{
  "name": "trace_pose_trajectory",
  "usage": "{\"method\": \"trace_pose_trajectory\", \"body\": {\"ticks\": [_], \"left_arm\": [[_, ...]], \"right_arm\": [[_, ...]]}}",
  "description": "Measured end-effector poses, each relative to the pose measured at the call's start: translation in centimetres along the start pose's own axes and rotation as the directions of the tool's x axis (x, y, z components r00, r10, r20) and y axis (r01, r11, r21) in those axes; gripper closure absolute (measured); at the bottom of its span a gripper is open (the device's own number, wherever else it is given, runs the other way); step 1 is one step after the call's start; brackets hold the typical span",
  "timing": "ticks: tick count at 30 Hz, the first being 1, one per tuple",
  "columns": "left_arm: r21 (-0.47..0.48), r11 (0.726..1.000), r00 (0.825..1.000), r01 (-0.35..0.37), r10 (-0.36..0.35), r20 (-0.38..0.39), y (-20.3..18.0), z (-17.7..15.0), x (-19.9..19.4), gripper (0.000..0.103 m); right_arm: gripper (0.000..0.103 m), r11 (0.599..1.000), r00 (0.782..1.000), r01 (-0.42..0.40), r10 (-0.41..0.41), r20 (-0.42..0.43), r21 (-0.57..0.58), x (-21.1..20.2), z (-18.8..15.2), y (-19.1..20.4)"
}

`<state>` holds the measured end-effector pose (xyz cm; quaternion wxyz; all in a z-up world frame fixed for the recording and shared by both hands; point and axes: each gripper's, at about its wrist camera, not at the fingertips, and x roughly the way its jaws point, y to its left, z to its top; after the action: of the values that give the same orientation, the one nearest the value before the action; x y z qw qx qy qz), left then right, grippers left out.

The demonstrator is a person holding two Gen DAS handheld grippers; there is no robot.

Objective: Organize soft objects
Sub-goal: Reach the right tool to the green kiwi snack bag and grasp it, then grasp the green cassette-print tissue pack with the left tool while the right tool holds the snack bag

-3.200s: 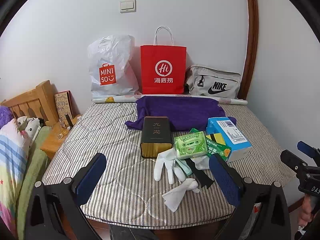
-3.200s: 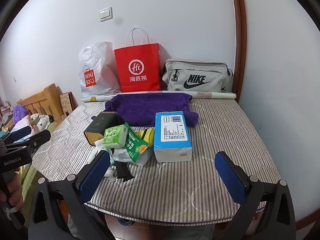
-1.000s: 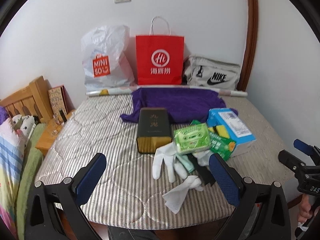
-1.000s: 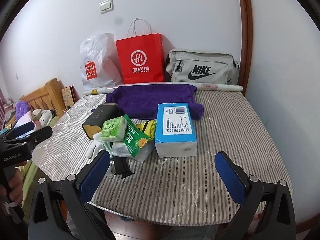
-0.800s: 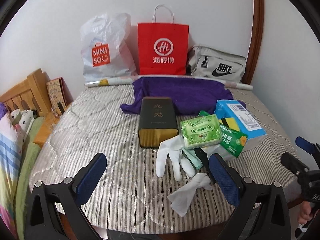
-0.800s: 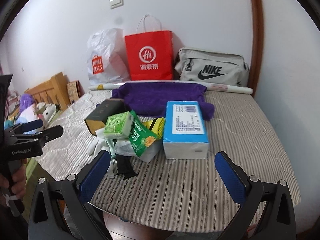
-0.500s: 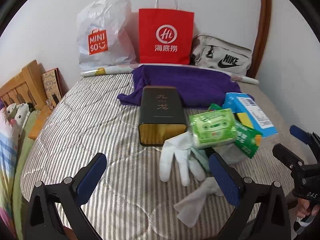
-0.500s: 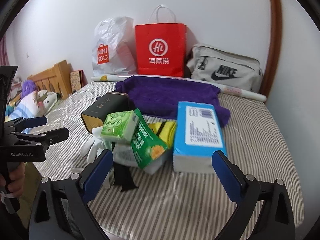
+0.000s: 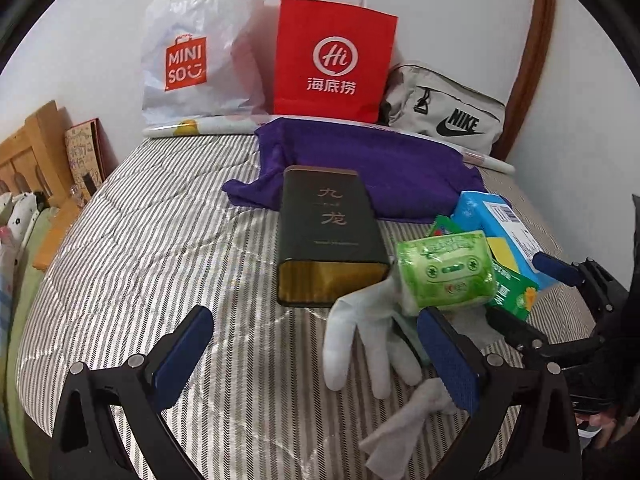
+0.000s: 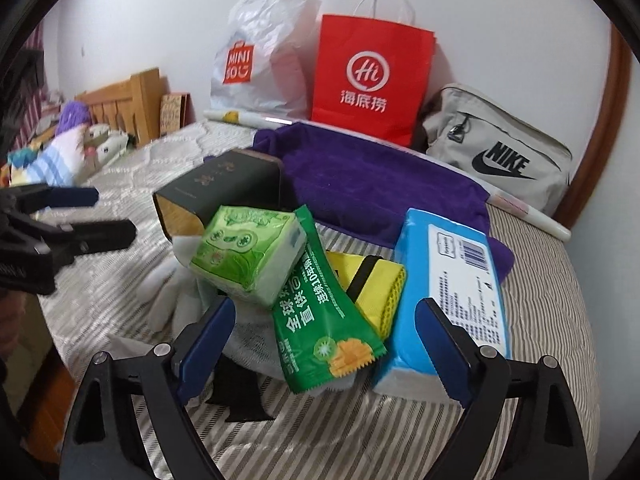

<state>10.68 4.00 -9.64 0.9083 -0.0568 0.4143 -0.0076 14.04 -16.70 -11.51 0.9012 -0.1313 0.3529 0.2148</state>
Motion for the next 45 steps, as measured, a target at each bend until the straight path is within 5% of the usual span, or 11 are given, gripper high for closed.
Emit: {"method": "trace_pose_trajectory", "body": {"ticks": [9,11,14,28,45], "left_arm": [[-0.004,1.000,1.000,0.012,-0.012,-0.019,0.9,0.2,1.0,0.001],[-0.004,1.000,1.000,0.017,-0.017,-0.023,1.0,0.1,1.2,0.001],[-0.003,1.000,0.999,0.028,-0.028,-0.026,0.8,0.1,1.4,0.001],[0.019,0.985,0.984,0.173,-0.172,-0.047,-3.4,-0.1,1.6,0.001],[0.169,0.979,0.991,0.110,-0.095,-0.094,-9.9,-0.2,5.0,0.002]], "right_arm": [[0.045,0.993,0.998,0.050,-0.053,-0.033,-0.105,1.7,0.2,0.7],[0.058,0.995,0.998,0.042,-0.045,-0.039,-0.088,1.4,0.3,0.2],[0.063,0.999,0.999,0.008,-0.010,-0.042,-0.038,0.8,0.3,-0.9],[0.064,0.994,0.999,-0.033,0.029,0.039,0.109,-2.6,-0.9,-4.1],[0.064,0.977,0.995,-0.043,0.024,0.093,0.211,-6.6,-5.0,-7.9]]}}
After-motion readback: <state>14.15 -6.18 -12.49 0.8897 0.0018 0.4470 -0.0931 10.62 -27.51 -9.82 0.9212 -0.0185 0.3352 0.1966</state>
